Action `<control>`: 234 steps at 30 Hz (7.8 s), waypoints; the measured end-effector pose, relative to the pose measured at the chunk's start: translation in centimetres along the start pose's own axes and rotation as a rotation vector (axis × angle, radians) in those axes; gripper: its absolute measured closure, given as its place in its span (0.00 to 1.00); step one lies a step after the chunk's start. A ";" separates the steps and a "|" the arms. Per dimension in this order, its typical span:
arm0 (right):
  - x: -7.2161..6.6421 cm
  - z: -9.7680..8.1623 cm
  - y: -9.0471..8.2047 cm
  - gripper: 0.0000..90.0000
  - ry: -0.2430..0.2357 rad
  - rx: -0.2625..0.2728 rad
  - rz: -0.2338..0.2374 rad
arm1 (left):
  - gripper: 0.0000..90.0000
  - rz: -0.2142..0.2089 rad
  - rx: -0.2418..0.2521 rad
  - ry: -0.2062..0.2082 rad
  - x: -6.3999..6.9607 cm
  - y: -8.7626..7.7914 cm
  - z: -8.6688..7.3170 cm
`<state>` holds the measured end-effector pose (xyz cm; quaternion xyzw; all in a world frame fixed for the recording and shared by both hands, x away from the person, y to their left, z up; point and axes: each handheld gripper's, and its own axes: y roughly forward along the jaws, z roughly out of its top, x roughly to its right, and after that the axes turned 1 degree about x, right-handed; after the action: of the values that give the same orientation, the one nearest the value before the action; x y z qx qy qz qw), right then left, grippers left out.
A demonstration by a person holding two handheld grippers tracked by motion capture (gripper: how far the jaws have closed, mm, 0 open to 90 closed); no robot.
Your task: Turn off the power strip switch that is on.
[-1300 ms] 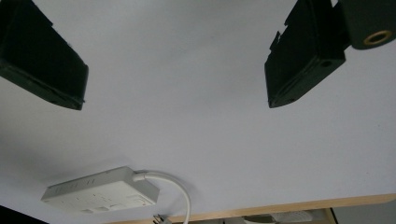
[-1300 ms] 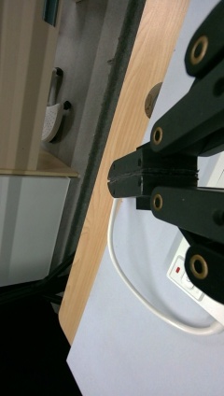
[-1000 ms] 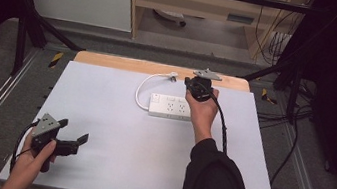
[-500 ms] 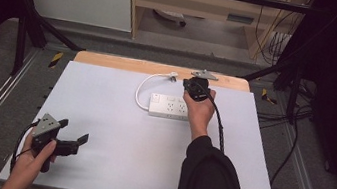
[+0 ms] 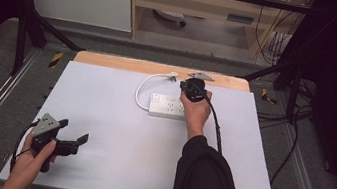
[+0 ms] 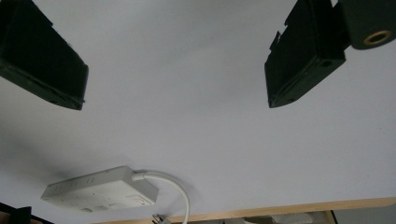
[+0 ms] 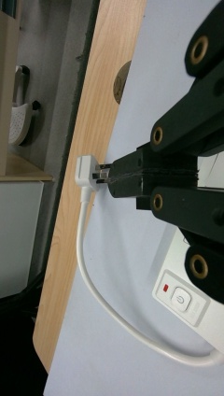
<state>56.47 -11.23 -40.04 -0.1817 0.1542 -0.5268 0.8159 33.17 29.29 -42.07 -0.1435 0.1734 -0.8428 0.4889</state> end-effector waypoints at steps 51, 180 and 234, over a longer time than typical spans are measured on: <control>-1.8 -2.9 1.5 1.00 -0.063 -0.101 -0.001 | 0.07 -0.011 0.002 -0.003 0.1 0.0 0.1; 0.4 0.5 -3.5 0.10 0.115 -0.042 -0.009 | 0.07 0.003 -0.012 0.009 0.1 0.1 -0.1; 3.3 0.5 -11.3 0.06 0.027 0.013 0.015 | 0.07 0.010 0.002 0.007 0.0 -0.3 -0.1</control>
<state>48.88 -18.47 -34.61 -0.1682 0.1634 -0.5240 0.8188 32.94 29.45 -42.04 -0.1393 0.1750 -0.8411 0.4925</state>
